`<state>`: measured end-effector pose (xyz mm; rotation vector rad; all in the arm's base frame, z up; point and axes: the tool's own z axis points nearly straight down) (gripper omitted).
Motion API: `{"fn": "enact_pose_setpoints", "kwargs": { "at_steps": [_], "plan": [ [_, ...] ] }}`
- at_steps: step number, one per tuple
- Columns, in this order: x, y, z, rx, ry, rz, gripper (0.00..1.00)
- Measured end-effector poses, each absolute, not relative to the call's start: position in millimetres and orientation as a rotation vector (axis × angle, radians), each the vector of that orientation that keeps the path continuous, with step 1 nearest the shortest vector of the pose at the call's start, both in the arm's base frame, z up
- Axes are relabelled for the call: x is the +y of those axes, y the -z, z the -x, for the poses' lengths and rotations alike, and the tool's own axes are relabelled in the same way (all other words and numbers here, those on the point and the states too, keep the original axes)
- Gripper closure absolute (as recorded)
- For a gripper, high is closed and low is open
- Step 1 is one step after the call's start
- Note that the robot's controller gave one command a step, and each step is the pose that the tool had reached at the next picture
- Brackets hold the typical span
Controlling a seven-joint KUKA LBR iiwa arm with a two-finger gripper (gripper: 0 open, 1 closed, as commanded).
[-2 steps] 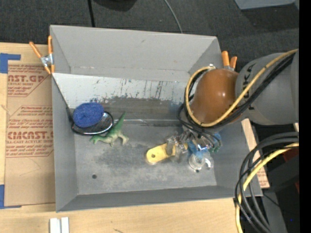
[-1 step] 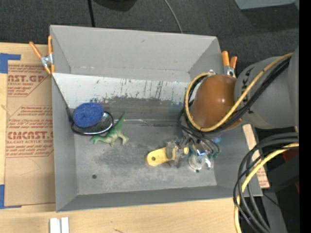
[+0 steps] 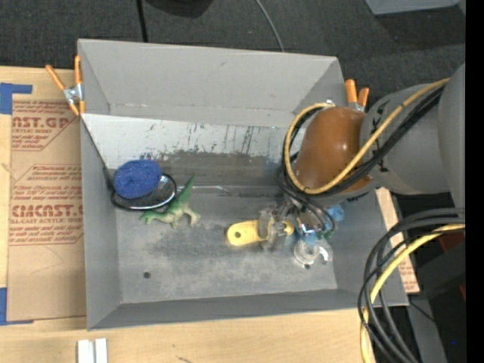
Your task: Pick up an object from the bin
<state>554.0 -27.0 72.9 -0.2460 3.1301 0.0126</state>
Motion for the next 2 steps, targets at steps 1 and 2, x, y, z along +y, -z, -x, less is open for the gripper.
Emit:
{"fn": "enact_pose_setpoints", "kwargs": {
  "at_steps": [1, 2],
  "plan": [
    [-56.0, -93.1, -563.3, 3.141, -0.016, 0.094, 1.0],
    [-46.9, -86.7, -571.9, 3.116, -0.004, 0.353, 1.0]
  ]
}}
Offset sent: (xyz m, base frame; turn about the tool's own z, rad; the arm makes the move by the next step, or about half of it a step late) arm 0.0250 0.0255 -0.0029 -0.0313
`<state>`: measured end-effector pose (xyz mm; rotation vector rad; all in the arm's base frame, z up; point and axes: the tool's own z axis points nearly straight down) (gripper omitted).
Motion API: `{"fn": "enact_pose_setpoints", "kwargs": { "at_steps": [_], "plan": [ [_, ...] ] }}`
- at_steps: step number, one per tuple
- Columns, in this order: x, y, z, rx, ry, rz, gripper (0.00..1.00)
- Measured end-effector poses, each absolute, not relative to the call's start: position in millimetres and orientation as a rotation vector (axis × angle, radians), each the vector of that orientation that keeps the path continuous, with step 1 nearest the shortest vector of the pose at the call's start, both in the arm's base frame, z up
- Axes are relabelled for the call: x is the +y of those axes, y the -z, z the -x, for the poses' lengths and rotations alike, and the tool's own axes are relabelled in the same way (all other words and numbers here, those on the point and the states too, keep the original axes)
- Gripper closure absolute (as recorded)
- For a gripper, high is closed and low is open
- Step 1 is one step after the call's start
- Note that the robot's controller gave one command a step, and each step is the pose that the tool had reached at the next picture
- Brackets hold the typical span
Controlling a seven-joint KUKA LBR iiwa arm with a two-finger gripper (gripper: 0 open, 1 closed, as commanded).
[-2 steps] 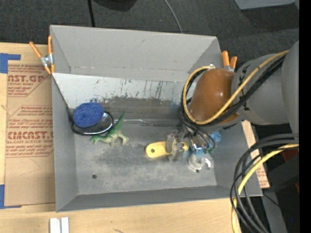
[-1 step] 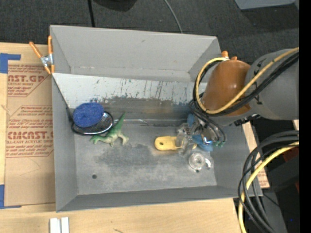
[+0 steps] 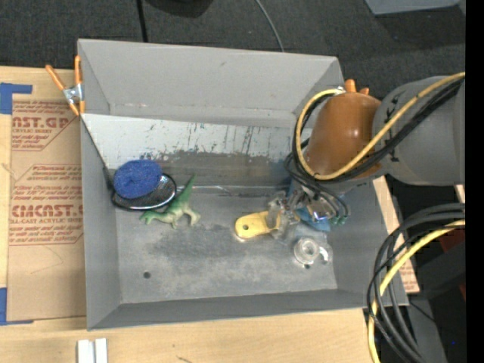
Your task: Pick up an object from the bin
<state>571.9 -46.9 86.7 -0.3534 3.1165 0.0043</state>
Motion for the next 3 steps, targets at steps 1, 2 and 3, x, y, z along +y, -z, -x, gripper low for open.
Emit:
{"fn": "enact_pose_setpoints", "kwargs": {
  "at_steps": [1, 2, 3],
  "plan": [
    [-19, -77, -573.3, 3.133, -0.019, 0.198, 1.0],
    [-14, -87, -589.4, 3.132, -0.008, 0.078, 0.0],
    [-14, -86, -588.8, 3.134, -0.007, 0.077, 1.0]
  ]
}}
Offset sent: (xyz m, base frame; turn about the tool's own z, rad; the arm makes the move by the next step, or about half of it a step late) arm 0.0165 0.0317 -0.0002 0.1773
